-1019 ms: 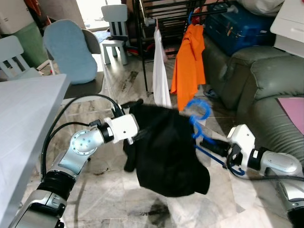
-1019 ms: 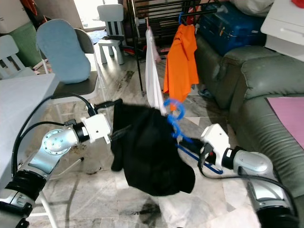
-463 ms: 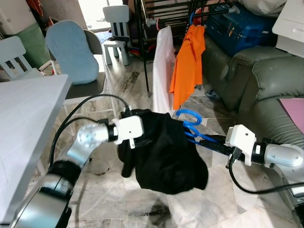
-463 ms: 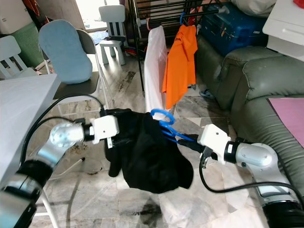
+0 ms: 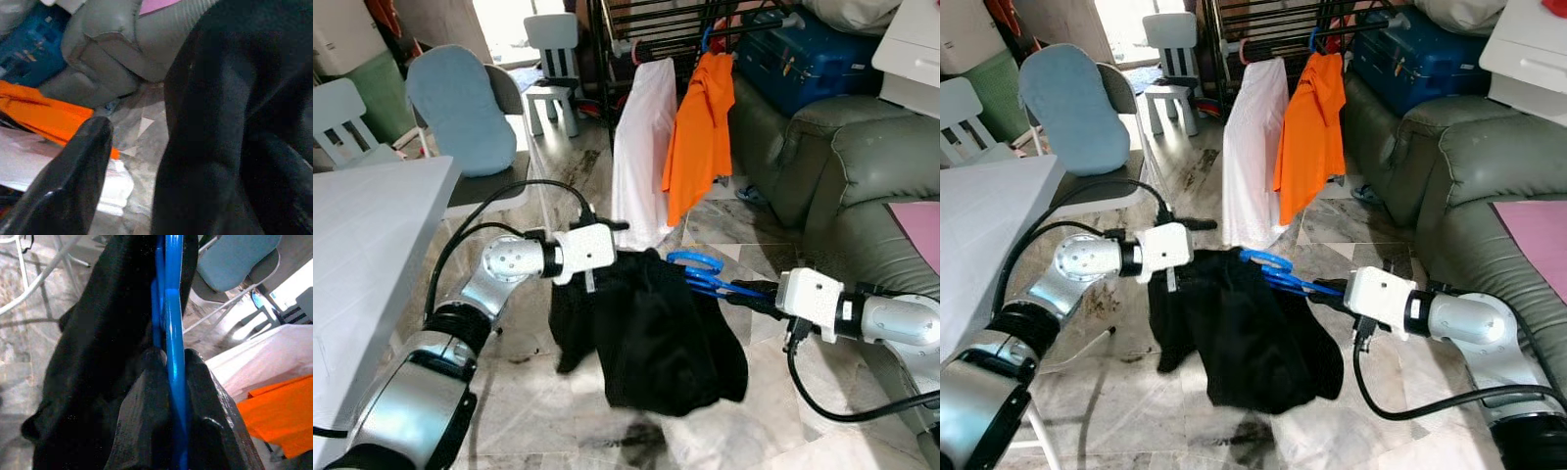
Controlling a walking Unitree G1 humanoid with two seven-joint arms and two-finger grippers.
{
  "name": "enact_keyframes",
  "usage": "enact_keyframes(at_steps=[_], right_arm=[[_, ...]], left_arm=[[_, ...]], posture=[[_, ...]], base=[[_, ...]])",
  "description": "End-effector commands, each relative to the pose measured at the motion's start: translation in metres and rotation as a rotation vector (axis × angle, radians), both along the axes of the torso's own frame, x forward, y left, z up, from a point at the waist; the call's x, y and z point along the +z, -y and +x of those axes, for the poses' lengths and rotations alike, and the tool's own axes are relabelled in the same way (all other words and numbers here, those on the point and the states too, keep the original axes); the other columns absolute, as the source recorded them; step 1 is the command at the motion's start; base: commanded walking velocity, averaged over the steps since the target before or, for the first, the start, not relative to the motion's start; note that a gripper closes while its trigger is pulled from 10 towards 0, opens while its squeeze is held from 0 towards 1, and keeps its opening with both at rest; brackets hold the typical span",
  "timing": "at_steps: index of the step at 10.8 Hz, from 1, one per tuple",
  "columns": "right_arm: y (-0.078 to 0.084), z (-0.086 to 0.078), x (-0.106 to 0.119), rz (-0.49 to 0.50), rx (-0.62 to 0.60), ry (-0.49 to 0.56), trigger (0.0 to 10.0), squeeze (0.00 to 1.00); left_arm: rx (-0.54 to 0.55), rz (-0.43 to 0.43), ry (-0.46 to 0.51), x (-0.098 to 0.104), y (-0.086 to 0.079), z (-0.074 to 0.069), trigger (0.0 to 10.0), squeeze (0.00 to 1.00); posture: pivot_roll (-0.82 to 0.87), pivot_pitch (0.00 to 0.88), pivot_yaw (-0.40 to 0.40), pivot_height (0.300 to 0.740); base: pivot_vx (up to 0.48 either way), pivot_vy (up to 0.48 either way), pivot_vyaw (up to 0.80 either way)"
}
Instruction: Hang hanger
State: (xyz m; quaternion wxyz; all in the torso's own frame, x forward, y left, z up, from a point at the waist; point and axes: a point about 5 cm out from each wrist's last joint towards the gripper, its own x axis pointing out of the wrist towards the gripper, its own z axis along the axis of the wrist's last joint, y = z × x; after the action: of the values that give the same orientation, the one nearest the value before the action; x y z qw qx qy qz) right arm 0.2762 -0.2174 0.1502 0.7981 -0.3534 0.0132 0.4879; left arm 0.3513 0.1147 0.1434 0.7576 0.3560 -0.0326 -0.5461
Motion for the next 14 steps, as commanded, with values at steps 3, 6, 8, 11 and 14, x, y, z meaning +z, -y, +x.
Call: enact_keyframes(at_steps=[3,6,8,11,14], right_arm=[[-0.006,0.005,0.012,0.008,0.022,0.085,10.0,0.0],[-0.006,0.004,0.009,0.003,0.016,0.091,10.0,0.0],[-0.008,0.006,0.009,0.004,0.011,0.107,10.0,0.0],[-0.015,0.009,0.01,0.019,0.015,0.126,10.0,0.0],[-0.018,0.013,0.011,0.025,0.012,0.142,10.0,0.0]], left_arm=[[-0.026,0.02,-0.027,0.006,0.0,0.004,0.0,0.0],[-0.037,0.012,-0.037,0.01,0.001,0.006,0.0,0.0],[-0.046,0.015,-0.048,0.01,0.001,0.006,0.0,0.0],[-0.053,0.02,-0.057,0.011,0.0,0.007,0.0,0.0],[-0.049,0.022,-0.055,0.011,-0.002,0.007,0.0,0.0]], posture=[[-0.25,0.0,0.126,0.74],[-0.25,0.0,0.13,0.74],[-0.25,0.0,0.132,0.74],[-0.25,0.0,0.131,0.74],[-0.25,0.0,0.132,0.74]], base=[[0.0,0.0,0.0],[0.0,0.0,0.0],[0.0,0.0,0.0],[0.0,0.0,0.0],[0.0,0.0,0.0]])
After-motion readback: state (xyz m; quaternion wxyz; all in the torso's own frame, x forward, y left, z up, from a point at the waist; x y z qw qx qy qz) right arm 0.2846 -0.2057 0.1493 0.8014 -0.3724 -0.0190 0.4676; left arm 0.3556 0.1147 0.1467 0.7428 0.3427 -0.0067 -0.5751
